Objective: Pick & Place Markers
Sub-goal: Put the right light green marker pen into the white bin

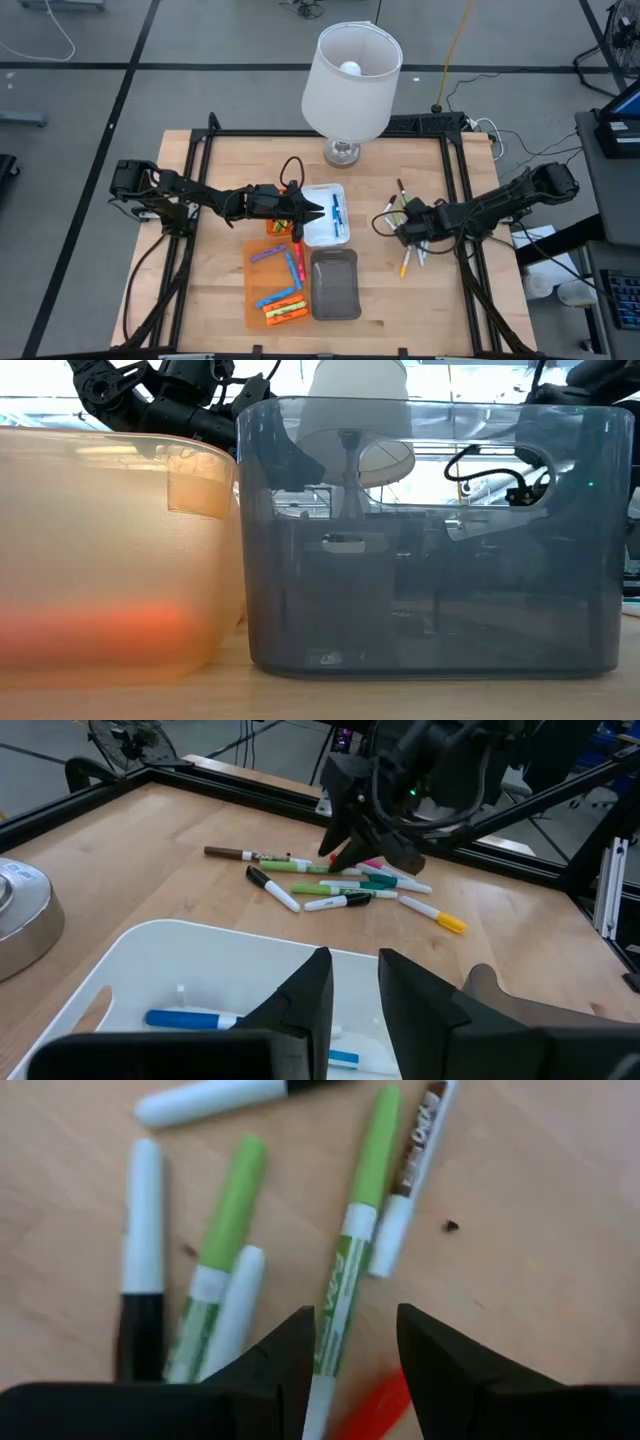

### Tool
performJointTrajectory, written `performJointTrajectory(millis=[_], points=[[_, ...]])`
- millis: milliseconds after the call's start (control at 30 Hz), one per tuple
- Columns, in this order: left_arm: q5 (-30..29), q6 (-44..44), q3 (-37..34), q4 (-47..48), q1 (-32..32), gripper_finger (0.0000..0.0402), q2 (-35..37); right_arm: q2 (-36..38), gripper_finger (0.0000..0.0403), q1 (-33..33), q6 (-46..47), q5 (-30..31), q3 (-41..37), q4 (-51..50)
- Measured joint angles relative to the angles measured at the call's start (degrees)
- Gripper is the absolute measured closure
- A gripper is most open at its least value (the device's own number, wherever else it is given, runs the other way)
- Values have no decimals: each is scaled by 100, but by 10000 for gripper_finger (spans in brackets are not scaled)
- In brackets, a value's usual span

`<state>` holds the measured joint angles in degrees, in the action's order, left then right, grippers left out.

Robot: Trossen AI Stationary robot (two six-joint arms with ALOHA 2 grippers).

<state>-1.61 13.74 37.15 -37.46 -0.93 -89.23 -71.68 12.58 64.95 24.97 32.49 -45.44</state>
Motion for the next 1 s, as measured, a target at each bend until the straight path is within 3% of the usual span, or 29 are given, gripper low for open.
performJointTrajectory(millis=[233, 700, 1000], points=[[0, 0, 0, -1, 0, 314, 0, 0, 273, -61, -547, -262, -2, 565], [0, 0, 0, -1, 0, 314, 0, -259, 273, -62, -582, -114, -11, 538], [0, 0, 0, -3, 0, 314, 0, -330, 277, -155, -600, -349, -264, 896]])
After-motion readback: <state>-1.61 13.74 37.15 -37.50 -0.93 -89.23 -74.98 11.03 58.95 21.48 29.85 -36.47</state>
